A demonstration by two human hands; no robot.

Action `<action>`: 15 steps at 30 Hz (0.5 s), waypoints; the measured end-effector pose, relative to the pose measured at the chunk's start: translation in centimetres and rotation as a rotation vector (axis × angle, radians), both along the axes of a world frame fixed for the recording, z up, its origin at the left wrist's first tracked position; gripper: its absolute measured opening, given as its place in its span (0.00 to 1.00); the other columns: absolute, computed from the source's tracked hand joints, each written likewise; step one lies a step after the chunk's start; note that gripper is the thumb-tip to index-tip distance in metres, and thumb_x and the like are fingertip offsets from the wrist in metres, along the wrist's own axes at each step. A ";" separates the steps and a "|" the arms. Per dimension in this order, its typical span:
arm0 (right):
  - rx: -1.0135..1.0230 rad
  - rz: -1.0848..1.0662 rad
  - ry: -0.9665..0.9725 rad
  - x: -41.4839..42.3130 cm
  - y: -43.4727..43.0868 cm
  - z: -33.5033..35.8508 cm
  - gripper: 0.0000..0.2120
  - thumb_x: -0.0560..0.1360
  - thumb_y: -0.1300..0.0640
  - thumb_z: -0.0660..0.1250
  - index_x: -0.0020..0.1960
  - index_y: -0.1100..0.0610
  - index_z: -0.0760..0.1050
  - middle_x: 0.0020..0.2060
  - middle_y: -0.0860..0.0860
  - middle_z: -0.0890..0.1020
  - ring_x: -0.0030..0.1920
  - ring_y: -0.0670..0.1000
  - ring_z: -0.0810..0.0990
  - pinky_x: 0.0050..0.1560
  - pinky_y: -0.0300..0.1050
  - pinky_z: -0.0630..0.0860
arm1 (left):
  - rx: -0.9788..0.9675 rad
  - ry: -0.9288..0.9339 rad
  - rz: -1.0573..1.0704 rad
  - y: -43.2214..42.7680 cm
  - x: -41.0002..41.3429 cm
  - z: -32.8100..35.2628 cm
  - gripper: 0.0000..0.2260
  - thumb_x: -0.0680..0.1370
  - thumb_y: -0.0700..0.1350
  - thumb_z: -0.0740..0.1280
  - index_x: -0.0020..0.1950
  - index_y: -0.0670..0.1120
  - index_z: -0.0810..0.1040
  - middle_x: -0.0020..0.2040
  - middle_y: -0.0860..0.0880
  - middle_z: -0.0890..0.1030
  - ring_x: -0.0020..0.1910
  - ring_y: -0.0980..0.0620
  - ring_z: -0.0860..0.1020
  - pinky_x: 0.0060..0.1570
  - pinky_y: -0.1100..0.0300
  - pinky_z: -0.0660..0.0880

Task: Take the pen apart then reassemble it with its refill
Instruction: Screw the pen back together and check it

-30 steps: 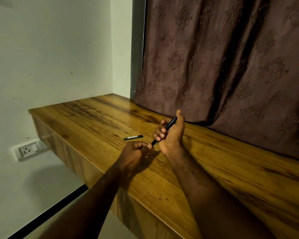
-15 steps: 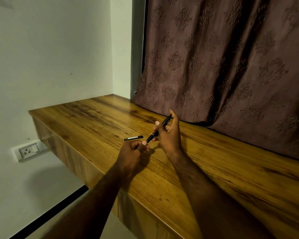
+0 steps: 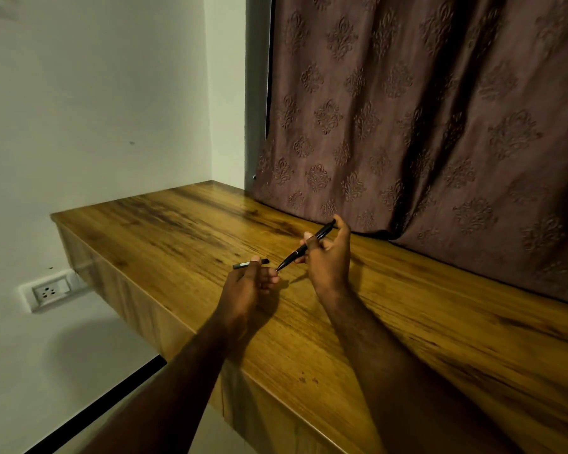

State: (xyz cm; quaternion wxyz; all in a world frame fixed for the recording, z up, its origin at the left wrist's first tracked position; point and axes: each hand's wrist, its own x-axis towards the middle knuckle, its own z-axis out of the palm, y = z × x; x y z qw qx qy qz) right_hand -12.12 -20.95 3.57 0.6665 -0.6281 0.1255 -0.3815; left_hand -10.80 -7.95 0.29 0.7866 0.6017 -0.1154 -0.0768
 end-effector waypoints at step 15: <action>-0.056 -0.049 -0.047 0.1 -0.1 0.0 0.29 0.76 0.63 0.67 0.72 0.49 0.60 0.43 0.56 0.83 0.39 0.54 0.84 0.30 0.39 0.77 | 0.110 -0.068 0.030 0.3 0.8 -0.8 0.27 0.81 0.58 0.54 0.46 0.37 0.82 0.43 0.39 0.84 0.40 0.49 0.81 0.44 0.57 0.75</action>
